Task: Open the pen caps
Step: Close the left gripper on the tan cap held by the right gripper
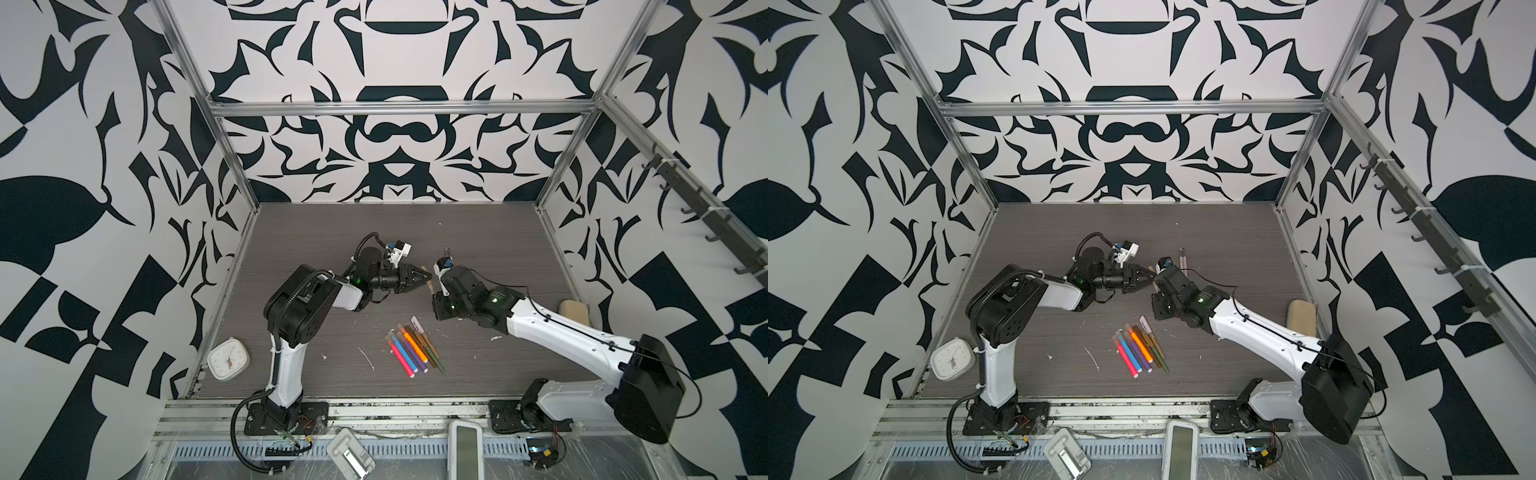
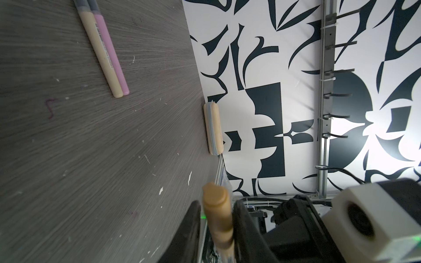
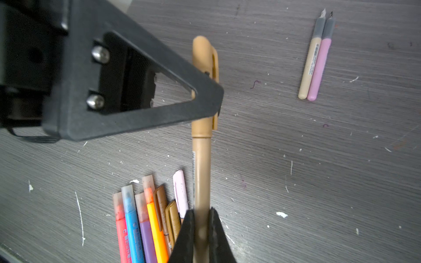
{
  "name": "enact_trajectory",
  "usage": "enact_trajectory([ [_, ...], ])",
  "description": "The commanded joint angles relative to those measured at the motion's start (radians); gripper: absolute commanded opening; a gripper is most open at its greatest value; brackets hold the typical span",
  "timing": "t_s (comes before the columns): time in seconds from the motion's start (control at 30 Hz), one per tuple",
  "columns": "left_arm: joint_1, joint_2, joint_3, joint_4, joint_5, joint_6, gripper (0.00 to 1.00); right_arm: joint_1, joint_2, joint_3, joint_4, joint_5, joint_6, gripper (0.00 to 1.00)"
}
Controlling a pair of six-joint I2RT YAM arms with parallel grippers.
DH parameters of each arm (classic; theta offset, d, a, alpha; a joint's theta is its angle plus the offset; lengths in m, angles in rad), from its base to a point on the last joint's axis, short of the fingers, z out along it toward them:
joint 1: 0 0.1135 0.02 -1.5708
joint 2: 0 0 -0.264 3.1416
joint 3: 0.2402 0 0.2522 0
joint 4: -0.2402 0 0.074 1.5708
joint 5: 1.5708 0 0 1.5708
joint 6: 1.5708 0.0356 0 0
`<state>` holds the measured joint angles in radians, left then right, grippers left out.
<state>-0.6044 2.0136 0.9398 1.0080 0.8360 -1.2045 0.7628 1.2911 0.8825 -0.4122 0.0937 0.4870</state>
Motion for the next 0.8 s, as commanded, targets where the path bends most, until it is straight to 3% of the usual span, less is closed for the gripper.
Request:
enact_trajectory([
  [0.0,0.002,-0.01,-0.004,0.022,0.019,-0.001,0.23,0.0,0.0,0.01,0.025,-0.006,-0.005,0.0],
  [0.33,0.002,-0.015,-0.003,0.017,0.024,0.006,0.24,0.003,-0.003,-0.029,0.04,-0.014,0.016,0.0],
  [0.37,0.002,-0.015,-0.003,0.017,0.026,0.006,0.19,0.004,-0.002,-0.03,0.042,-0.014,0.017,0.0],
  [0.43,0.002,-0.015,0.0,0.015,0.034,0.008,0.0,0.005,0.003,-0.03,0.042,-0.015,0.021,0.0],
  [0.57,0.003,-0.027,0.002,-0.01,0.039,0.022,0.0,0.005,0.001,-0.018,0.048,-0.027,0.03,0.3],
  [0.63,0.003,-0.049,0.0,-0.066,0.028,0.055,0.0,0.004,-0.015,0.003,0.038,-0.036,0.03,0.4],
  [0.7,0.004,-0.095,-0.01,-0.187,-0.016,0.143,0.0,0.005,-0.049,0.016,0.031,-0.042,0.031,0.44],
  [0.77,0.0,-0.179,-0.006,-0.443,-0.146,0.304,0.0,0.002,-0.1,0.007,0.041,-0.07,0.029,0.43],
])
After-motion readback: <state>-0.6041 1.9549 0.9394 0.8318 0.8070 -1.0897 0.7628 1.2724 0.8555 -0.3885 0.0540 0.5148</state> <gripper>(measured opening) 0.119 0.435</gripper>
